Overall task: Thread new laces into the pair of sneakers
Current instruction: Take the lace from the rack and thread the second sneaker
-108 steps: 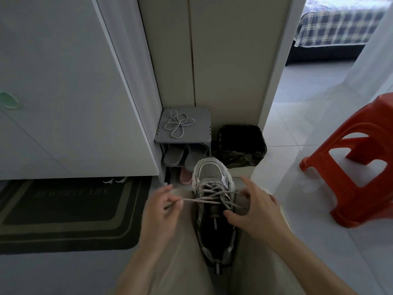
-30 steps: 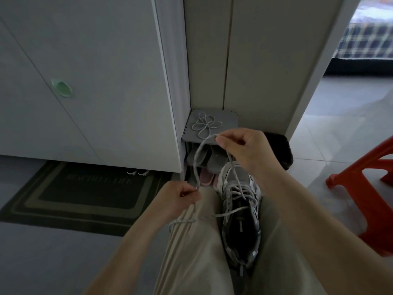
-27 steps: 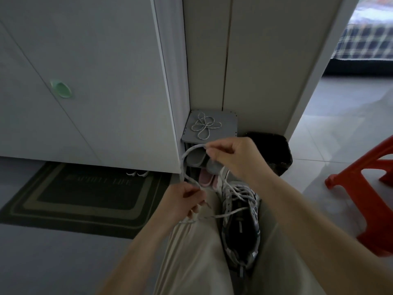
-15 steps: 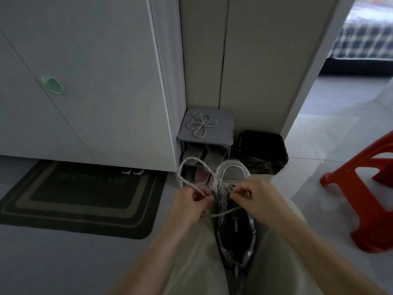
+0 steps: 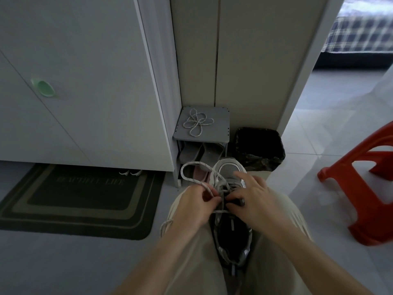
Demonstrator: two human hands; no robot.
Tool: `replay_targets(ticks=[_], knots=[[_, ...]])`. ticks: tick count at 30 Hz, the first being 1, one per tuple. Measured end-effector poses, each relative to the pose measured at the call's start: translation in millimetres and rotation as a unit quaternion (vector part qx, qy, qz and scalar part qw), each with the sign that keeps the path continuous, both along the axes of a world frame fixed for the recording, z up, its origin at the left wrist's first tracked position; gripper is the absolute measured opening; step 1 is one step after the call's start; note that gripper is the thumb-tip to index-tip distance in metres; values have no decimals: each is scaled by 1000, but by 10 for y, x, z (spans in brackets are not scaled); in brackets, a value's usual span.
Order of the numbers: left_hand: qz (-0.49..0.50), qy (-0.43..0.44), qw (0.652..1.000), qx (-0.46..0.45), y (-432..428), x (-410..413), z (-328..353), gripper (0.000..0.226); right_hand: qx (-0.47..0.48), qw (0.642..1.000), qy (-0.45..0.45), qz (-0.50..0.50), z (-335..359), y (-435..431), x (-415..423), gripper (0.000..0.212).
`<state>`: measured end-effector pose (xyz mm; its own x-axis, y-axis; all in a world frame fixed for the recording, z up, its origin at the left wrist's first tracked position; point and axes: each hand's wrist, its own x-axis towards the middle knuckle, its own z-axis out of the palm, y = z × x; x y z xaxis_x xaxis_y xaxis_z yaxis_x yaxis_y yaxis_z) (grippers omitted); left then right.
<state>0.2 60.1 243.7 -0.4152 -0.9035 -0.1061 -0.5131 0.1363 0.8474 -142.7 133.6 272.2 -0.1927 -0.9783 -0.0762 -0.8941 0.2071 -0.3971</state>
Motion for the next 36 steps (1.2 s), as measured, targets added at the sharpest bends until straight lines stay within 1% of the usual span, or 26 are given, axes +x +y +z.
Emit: replay_targets(ticks=[4,6,10,13,15,17,19,20,22,23,25,28,30,32,33,34,35,36], knots=[[15,8,1000,15,0,-19,-30,9,-11,1000,-20,-6,-116,-38,65,17],[15,17,1000,20,-5,-2,-48,11,-24,999,-21,-12,-162,-30,74,15],[-51,26,996,62,69,41,-18,24,-63,997,-35,-29,-197,3,24,11],[-59,40,994,83,49,56,-22,18,-99,993,-44,-37,-197,24,8,6],[-53,54,992,99,35,54,-29,18,-139,988,-46,-40,-203,56,6,6],[-37,58,992,107,34,57,-58,21,-166,982,-71,-52,-194,110,1,10],[-13,61,992,105,48,77,-71,24,-178,974,-121,-77,-175,175,-34,15],[-2,62,993,104,44,89,-83,25,-188,967,-147,-89,-159,209,-67,21],[9,63,992,108,34,112,-114,25,-205,952,-195,-119,-91,304,-149,44],[12,68,992,110,38,121,-121,25,-206,947,-206,-133,-67,356,-208,47],[21,83,990,116,55,126,-134,28,-199,949,-193,-151,-49,469,-362,39],[28,106,986,125,89,120,-117,39,-179,954,-163,-176,-29,638,-622,27],[30,114,985,122,101,115,-114,40,-151,959,-156,-184,-16,712,-740,24],[33,117,986,115,118,115,-121,40,-95,969,-149,-172,-60,725,-781,20],[31,118,986,110,128,115,-123,39,-59,976,-135,-159,-94,717,-758,17],[29,117,987,104,138,114,-123,39,-36,981,-102,-159,-136,692,-720,11],[28,117,988,101,143,113,-122,38,-34,983,-68,-168,-176,652,-677,4],[26,117,988,101,147,111,-113,38,-61,982,-40,-174,-191,602,-616,18]])
